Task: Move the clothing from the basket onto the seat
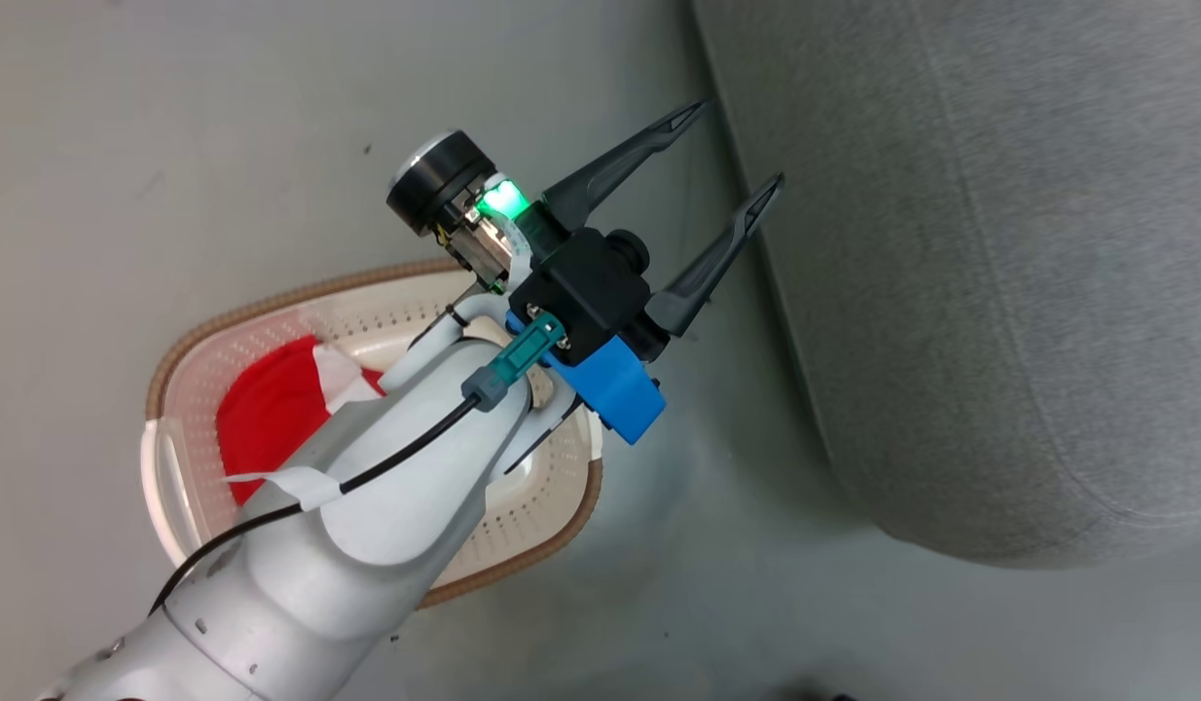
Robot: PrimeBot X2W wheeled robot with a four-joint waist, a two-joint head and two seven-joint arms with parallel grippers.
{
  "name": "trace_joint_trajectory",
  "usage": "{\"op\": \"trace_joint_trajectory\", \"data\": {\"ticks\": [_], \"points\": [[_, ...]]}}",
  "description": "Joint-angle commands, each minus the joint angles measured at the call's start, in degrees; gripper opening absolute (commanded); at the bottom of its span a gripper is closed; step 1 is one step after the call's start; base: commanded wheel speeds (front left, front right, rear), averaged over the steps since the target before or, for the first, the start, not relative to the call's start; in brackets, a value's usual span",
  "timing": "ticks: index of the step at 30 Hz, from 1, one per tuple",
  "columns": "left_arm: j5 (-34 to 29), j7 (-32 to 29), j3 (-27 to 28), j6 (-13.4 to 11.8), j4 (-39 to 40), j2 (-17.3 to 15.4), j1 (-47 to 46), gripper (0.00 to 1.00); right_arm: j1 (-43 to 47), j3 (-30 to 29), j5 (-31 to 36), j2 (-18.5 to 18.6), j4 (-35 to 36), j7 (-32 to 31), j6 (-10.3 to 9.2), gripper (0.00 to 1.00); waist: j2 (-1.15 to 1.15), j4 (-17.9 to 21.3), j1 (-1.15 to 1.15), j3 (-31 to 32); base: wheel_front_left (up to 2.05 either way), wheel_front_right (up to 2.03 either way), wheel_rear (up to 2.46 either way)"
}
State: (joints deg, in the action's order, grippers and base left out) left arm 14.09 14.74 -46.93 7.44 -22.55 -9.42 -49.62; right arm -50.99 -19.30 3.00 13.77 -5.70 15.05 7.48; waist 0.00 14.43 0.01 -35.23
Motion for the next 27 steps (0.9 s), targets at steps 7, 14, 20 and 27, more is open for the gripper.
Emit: {"op": "trace_joint_trajectory", "data": {"ticks": [7, 14, 20, 27], "points": [[-0.4, 0.0, -0.7, 0.0, 1.7, -0.6, -3.1, 1.00, -3.5, -5.1, 0.4, 3.5, -6.8, 0.2, 0.02, 0.00, 0.00, -3.1, -0.01, -6.8, 0.00, 0.00, 0.00], [-0.4, 0.2, -1.0, -0.2, 2.5, -0.8, -3.9, 1.00, -2.6, -9.1, 1.4, 4.0, -18.5, 0.2, 0.02, 0.00, 0.00, -4.4, -0.01, -8.4, 0.00, 0.00, 0.00], [-0.2, 0.3, -1.1, -0.4, 2.6, -0.9, -4.1, 1.00, -0.9, -11.9, 1.9, 3.6, -29.5, 0.2, 0.02, 0.00, 0.00, -4.8, -0.01, -8.9, 0.00, 0.00, 0.00], [0.2, 0.4, -1.1, -0.8, 1.8, -1.3, -3.2, 1.00, 0.3, -13.0, -0.2, 2.3, -32.8, 0.2, 0.02, 1.00, 0.00, -4.2, -0.01, -7.4, 0.00, 0.00, 0.00]]}}
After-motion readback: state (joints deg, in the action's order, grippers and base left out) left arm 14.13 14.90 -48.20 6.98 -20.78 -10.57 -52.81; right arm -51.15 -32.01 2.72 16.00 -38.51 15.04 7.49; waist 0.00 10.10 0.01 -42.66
